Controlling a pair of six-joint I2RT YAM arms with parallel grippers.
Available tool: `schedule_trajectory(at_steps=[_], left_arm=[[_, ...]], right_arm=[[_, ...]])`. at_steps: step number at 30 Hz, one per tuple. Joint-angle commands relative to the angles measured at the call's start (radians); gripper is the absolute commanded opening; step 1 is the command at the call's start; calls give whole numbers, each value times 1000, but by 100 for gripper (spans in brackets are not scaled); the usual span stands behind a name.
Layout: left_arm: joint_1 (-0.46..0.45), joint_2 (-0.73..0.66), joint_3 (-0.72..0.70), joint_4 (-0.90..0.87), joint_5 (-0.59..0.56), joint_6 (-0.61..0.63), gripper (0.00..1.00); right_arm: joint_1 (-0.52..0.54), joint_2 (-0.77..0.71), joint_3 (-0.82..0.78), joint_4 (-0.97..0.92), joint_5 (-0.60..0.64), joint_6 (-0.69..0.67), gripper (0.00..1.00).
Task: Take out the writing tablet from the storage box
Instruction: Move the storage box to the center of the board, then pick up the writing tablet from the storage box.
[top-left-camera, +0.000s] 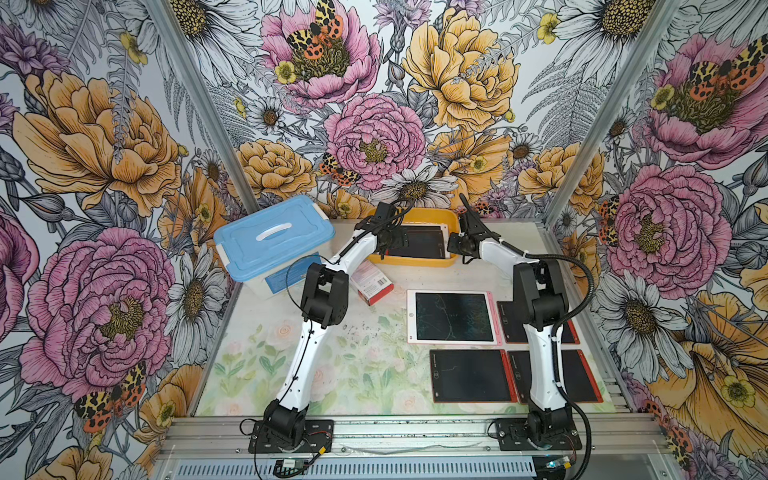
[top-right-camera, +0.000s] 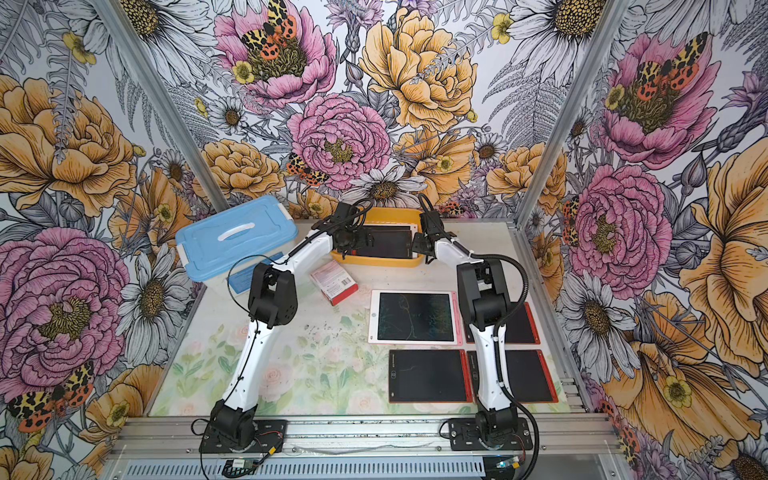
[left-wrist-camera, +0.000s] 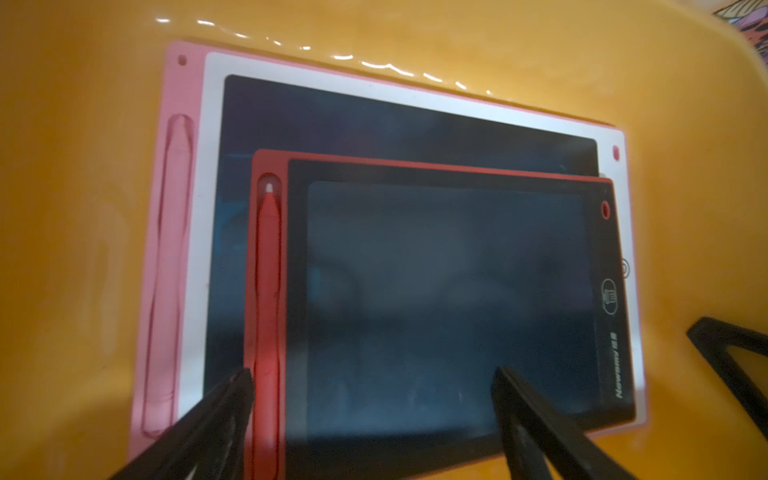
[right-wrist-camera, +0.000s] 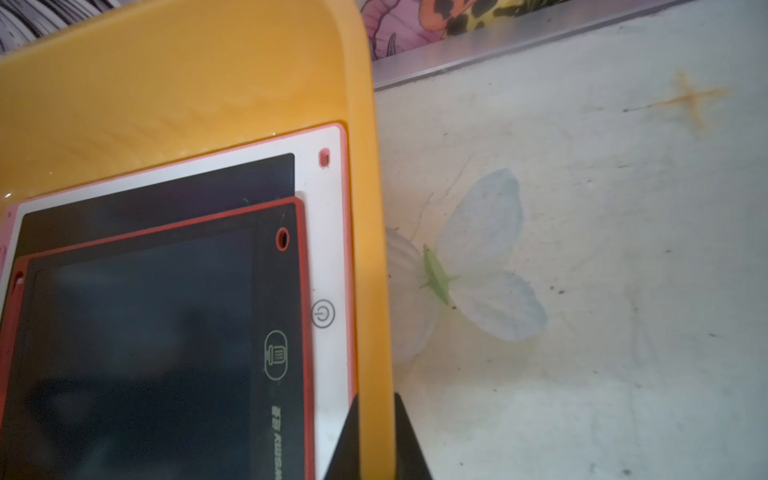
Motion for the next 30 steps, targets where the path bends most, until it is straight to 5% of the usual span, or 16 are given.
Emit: schedule_trajectory(at_steps=[1,12,30], left_arm=[[10,37,52,-16,-65,25,93],[10,78,141,-40,-237,64,95],[2,196,191,-40,-177,-43,96]], right_arm=[[11,12,54,47,-18,-31,8],[14,17,68,48,6,-35,8],[24,15,77,48,-43,-36,8]])
